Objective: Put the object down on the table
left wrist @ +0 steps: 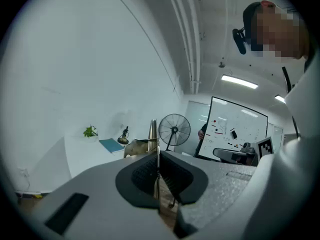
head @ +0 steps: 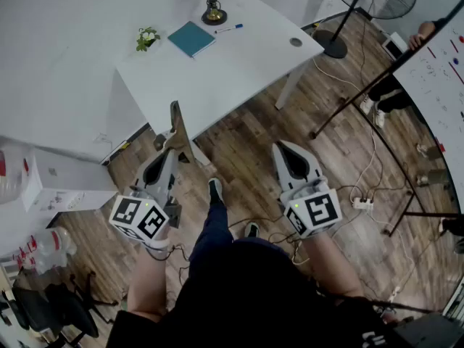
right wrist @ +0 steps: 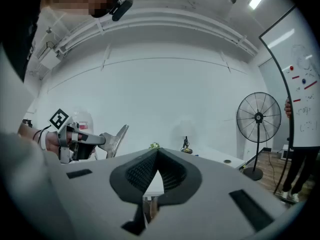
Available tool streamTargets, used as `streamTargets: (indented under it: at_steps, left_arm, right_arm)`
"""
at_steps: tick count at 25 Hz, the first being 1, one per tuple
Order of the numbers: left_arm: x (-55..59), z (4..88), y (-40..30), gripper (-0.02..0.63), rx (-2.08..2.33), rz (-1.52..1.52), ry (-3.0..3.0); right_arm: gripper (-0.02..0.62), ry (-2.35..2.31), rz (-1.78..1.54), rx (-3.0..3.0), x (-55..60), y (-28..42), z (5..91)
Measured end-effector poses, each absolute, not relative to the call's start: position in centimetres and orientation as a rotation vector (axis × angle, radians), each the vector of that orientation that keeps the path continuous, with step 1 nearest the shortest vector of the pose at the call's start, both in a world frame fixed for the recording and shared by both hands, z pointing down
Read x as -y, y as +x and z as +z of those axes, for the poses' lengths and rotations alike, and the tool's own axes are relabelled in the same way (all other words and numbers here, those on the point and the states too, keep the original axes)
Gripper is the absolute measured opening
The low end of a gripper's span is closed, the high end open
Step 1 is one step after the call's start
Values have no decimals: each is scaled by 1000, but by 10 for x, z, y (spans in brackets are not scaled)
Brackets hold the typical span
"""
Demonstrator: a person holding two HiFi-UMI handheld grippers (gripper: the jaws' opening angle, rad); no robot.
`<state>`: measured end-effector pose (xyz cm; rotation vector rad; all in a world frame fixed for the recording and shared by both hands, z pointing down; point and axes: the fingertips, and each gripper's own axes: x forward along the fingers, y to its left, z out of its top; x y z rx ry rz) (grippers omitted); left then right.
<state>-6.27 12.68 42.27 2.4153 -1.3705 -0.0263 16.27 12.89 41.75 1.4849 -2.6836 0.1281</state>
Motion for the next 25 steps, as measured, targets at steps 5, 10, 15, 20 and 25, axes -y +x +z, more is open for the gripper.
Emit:
streamTargets:
  at_steps: [5,10,15,20,25]
  left_arm:
    - [-158,425,-72,6,1410,-20,2383]
    - [-207,407,-80,6,1462,-40,2394]
    - [-200,399,-95,6,1483,-54,2388]
    - [-187,414,-126,6,1468,-48,2363]
    - [-161,411,-162,6,1445,-92,2393]
  right_arm:
    - [5,1468,146,2687,-145,163,421]
    - [5,1459,103,2711,-190,162,408]
    - [4,1437,107,2716,-177,147,407]
    - [5,1453,139,2699,-161,119,413]
    - [5,1518,151,2663,-137,92,409]
